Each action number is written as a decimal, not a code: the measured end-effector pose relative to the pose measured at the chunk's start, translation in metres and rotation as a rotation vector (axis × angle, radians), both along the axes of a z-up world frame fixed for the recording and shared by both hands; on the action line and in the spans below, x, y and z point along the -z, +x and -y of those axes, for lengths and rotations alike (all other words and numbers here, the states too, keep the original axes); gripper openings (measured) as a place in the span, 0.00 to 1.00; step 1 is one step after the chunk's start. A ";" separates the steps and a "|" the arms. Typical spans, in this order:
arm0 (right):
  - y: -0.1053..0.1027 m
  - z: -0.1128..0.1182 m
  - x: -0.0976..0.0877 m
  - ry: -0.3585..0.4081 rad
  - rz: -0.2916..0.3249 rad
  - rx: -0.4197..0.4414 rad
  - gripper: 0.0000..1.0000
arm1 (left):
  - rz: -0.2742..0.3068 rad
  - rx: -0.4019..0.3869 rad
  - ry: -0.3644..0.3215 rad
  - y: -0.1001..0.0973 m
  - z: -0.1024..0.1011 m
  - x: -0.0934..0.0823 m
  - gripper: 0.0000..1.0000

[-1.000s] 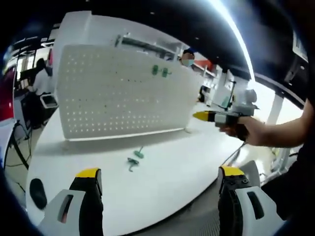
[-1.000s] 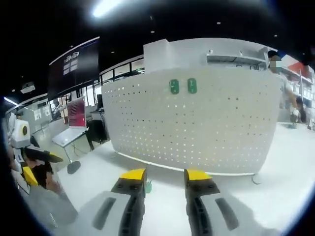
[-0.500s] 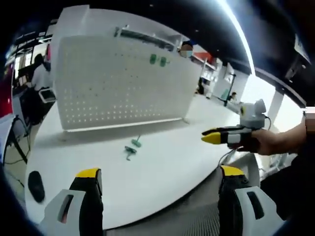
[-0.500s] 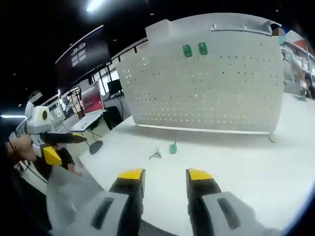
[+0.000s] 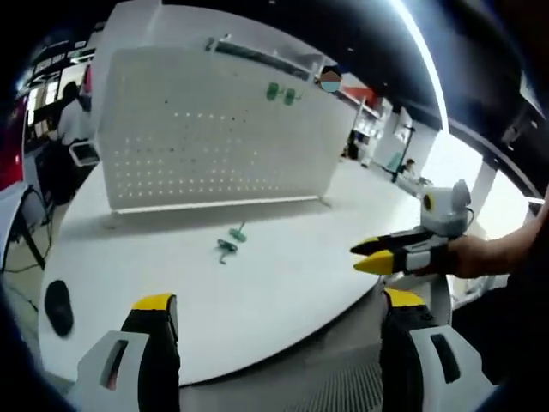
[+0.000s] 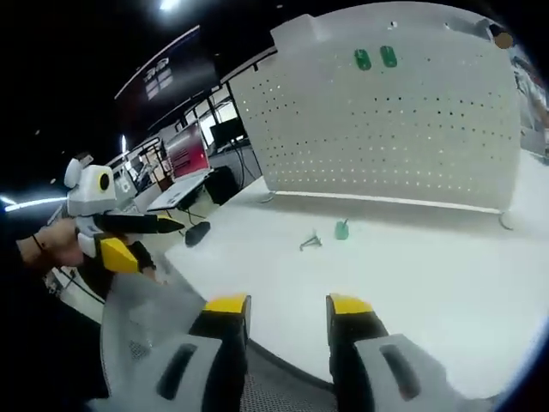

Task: Insert the hook assembly into the mounting plate slot until the hook locks in place.

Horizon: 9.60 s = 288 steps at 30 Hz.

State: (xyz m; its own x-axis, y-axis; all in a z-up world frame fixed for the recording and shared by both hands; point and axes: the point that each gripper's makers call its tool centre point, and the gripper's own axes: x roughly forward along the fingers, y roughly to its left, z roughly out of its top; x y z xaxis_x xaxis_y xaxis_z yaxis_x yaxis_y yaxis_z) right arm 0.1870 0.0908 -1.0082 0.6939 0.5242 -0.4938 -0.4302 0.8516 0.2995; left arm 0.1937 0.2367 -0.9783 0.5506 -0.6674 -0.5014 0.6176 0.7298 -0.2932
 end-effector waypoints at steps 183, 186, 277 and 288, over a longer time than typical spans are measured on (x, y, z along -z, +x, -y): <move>0.094 -0.089 -0.162 0.355 0.268 -0.060 0.00 | 0.050 0.022 -0.272 0.083 0.056 -0.092 0.21; 0.092 -0.091 -0.165 0.354 0.284 -0.057 0.00 | 0.035 0.027 -0.300 0.081 0.058 -0.095 0.16; 0.079 -0.109 -0.148 0.187 0.305 -0.124 0.01 | 0.310 0.046 -0.097 0.077 0.043 -0.093 0.04; 0.084 -0.086 -0.149 0.172 0.322 -0.073 0.01 | 0.277 0.042 -0.148 0.073 0.044 -0.090 0.29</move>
State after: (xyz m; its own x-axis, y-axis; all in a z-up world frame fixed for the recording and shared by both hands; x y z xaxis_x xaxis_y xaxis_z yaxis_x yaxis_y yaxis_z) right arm 0.2711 0.1764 -0.8592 0.7570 0.6342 -0.1572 -0.5833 0.7644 0.2748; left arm 0.2670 0.1925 -0.8881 0.6232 -0.7468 -0.2320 0.7175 0.6641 -0.2103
